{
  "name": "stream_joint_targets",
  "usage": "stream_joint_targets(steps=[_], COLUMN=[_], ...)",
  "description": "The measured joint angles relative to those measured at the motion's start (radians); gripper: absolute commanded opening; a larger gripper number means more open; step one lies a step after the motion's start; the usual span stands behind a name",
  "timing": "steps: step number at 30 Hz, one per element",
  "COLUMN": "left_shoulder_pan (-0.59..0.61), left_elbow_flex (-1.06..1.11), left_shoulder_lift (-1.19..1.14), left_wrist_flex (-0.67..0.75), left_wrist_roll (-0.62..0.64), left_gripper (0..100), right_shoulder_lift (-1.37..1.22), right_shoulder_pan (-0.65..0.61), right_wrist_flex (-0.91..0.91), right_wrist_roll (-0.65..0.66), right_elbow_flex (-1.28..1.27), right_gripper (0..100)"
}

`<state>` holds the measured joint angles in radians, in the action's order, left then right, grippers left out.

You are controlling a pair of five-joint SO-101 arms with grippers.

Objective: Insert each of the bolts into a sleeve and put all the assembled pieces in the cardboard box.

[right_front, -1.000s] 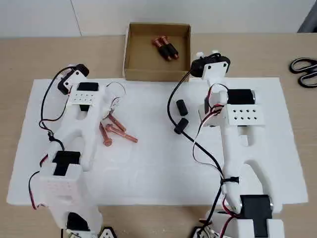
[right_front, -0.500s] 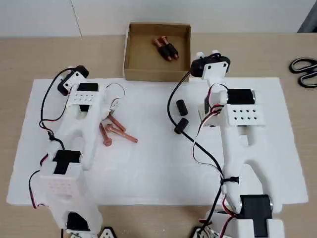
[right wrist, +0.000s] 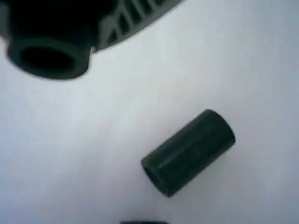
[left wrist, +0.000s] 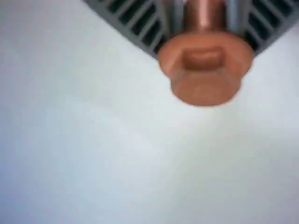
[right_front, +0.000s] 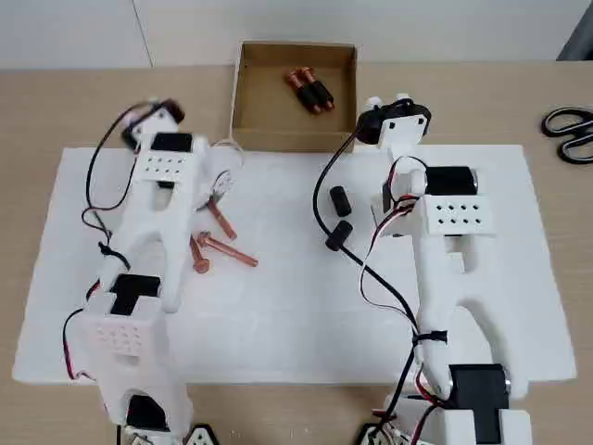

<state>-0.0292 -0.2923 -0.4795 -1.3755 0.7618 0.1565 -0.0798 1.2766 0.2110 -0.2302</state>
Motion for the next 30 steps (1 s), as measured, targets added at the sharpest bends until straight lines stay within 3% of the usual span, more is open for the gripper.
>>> stream_joint_targets(steps=[4,10,17,23,30], left_shoulder_pan=[-0.014,-0.011,-0.028,-0.12,-0.203], left_elbow_flex=[-0.193,-0.485,-0.609,-0.609,-0.608], left_shoulder_lift=[0.0,0.0,0.005,0.123,0.245], left_wrist_flex=[-0.149,-0.344,-0.359,-0.359,-0.359], left_wrist_roll=[-0.089,-0.107,-0.106,-0.129,-0.178], left_gripper=[0,0,0,0,0], right_shoulder_lift=[0.005,0.115,0.486,0.747,0.885], right_shoulder_pan=[0.002,0.003,0.0,0.0,0.002], right_wrist_flex=[0.0,0.0,0.0,-0.009,-0.193], right_wrist_roll=[0.0,0.0,0.0,0.0,0.0], right_elbow_flex=[0.06,0.068,0.052,-0.133,-0.411], right_gripper=[1.0,1.0,1.0,1.0,1.0])
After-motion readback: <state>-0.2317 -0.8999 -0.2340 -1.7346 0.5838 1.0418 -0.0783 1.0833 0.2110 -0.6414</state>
